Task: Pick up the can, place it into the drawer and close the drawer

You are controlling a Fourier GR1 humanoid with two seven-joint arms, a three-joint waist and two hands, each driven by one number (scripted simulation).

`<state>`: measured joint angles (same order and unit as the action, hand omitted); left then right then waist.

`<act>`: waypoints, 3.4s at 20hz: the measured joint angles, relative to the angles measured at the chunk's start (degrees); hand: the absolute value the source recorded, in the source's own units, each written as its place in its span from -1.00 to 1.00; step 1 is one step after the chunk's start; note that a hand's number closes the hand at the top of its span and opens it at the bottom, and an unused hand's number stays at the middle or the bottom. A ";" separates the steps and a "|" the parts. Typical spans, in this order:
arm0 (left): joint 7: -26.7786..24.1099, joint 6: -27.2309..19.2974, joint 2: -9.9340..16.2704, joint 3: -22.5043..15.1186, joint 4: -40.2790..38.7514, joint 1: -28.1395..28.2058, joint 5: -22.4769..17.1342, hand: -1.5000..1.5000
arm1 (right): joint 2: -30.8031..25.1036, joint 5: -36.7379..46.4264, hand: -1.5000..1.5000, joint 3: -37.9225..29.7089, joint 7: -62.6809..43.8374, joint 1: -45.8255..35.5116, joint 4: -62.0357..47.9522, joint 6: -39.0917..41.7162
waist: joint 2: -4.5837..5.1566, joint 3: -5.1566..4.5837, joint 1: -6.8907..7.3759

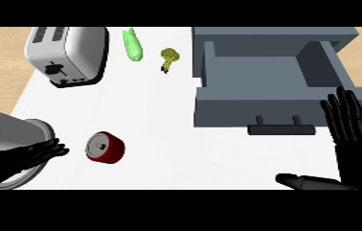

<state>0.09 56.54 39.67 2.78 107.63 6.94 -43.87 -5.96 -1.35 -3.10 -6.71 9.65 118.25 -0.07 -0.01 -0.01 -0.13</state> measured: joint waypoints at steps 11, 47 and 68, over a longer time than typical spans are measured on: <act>4.63 1.84 -3.98 1.59 -5.87 -3.71 0.83 -1.00 | 0.02 -2.19 -1.00 -3.16 2.64 4.52 0.91 3.91 | -0.02 0.02 -0.05; -24.81 -5.12 -17.68 1.18 -39.56 -16.84 50.78 -1.00 | 1.29 -1.64 -1.00 -7.49 5.66 3.51 -2.43 8.76 | 0.17 -0.09 -0.57; -42.97 -18.75 -12.74 -11.47 -63.74 -24.80 56.58 -1.00 | 2.69 -1.53 -1.00 -6.49 3.57 4.65 1.60 8.59 | 0.31 -0.13 -1.27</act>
<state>-42.88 37.79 26.93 -8.69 43.89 -17.86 12.71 -3.27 -2.88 -9.58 -3.14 14.30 119.85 8.52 0.31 -0.14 -1.40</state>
